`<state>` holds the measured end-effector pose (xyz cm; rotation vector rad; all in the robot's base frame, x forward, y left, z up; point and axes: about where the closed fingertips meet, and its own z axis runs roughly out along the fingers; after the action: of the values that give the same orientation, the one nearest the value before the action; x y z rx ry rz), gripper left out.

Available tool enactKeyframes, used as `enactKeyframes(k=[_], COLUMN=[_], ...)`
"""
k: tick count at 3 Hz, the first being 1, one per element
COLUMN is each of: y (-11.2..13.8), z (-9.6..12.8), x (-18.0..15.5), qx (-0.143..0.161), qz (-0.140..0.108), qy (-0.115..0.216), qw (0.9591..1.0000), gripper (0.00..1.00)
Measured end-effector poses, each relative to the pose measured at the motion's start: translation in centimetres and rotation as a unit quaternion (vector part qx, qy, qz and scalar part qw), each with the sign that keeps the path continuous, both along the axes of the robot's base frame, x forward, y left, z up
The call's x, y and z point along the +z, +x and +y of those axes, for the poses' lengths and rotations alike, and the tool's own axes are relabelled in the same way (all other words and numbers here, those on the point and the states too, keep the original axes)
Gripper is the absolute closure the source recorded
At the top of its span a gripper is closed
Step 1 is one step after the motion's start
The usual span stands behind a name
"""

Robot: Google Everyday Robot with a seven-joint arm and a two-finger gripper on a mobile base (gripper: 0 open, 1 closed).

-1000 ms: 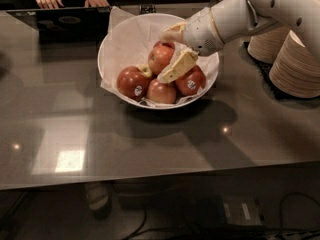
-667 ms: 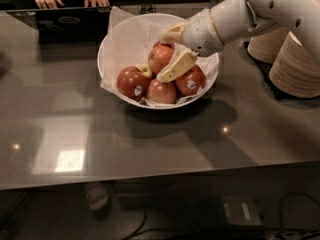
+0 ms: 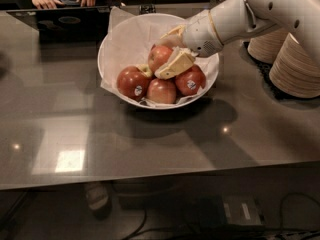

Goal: Pick apple from white bowl

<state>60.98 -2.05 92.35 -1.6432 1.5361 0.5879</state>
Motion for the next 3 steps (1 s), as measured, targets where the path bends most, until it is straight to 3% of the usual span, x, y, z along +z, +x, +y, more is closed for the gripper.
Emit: enactKeyframes(k=[1, 3], y=[0.11, 0.17], z=[-0.03, -0.2], x=[-0.06, -0.01], qx=[-0.002, -0.004], qz=[0.001, -0.002], qy=[0.001, 0.002], qw=[1.0, 1.0], gripper=[0.39, 0.75])
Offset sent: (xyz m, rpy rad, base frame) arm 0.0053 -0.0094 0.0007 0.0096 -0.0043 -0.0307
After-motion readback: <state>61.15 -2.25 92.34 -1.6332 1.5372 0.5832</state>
